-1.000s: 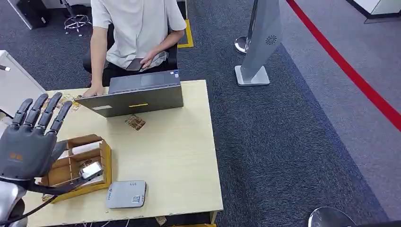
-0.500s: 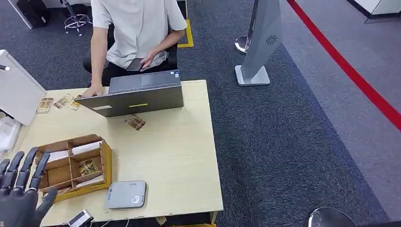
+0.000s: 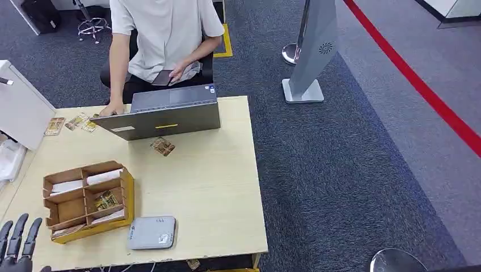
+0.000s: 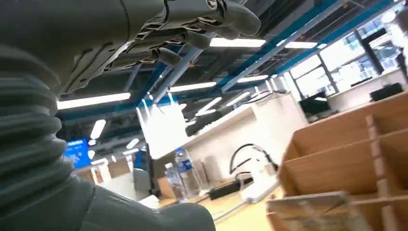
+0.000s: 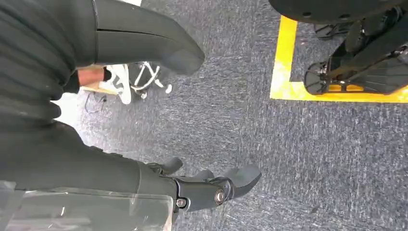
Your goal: Pass the card to the sensor for recognition and then transmit it.
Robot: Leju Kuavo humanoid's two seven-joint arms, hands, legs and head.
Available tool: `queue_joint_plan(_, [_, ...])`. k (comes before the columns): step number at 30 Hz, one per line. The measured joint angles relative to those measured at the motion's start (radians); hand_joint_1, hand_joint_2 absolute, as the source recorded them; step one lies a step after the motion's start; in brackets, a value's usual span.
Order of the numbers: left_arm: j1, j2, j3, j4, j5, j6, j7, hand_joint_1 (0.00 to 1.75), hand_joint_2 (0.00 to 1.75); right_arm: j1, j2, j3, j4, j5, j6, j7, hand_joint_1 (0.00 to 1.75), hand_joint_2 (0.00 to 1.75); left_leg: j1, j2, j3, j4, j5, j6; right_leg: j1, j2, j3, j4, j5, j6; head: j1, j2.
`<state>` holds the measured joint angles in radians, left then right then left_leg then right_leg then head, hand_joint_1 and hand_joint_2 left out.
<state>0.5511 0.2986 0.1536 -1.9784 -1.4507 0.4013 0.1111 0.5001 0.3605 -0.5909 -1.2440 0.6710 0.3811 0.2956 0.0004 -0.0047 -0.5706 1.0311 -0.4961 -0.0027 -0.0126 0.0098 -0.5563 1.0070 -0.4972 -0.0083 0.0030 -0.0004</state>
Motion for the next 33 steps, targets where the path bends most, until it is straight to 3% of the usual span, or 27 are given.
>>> queue_joint_plan(7, [-0.056, -0.079, 0.118, 0.09, -0.026, 0.008, -0.058, 0.0, 1.75, -0.01, 0.0, -0.013, 0.002, 0.035, 0.015, -0.015, 0.0, 1.75, 0.0, -0.001, 0.0, 0.0, 0.0, 0.0, 0.0, -0.001, 0.0, 0.0, 0.0, 0.0, 0.0, 0.0])
queue_joint_plan(16, [-0.158, -0.131, 0.128, 0.201, -0.051, 0.034, -0.061, 0.0, 1.75, -0.035, 0.0, -0.03, 0.019, 0.071, 0.015, -0.041, 0.0, 1.75, 0.0, -0.001, 0.002, 0.0, 0.0, 0.0, 0.0, -0.001, 0.001, 0.0, 0.0, 0.0, 0.0, 0.0])
queue_joint_plan(24, [-0.224, -0.132, 0.039, 0.277, -0.054, 0.031, 0.021, 0.0, 1.75, -0.059, 0.0, -0.052, 0.05, 0.104, 0.018, -0.066, 0.0, 1.75, 0.0, -0.001, 0.002, 0.0, 0.0, 0.0, 0.0, -0.001, 0.001, 0.0, 0.0, 0.0, 0.0, 0.0])
queue_joint_plan(33, [-0.274, -0.093, -0.123, 0.304, -0.054, 0.002, 0.109, 0.0, 1.75, -0.064, 0.0, -0.06, 0.066, 0.104, 0.019, -0.071, 0.0, 1.75, 0.0, -0.001, 0.002, 0.0, 0.0, 0.0, 0.0, -0.001, 0.001, 0.0, 0.0, 0.0, 0.0, 0.0])
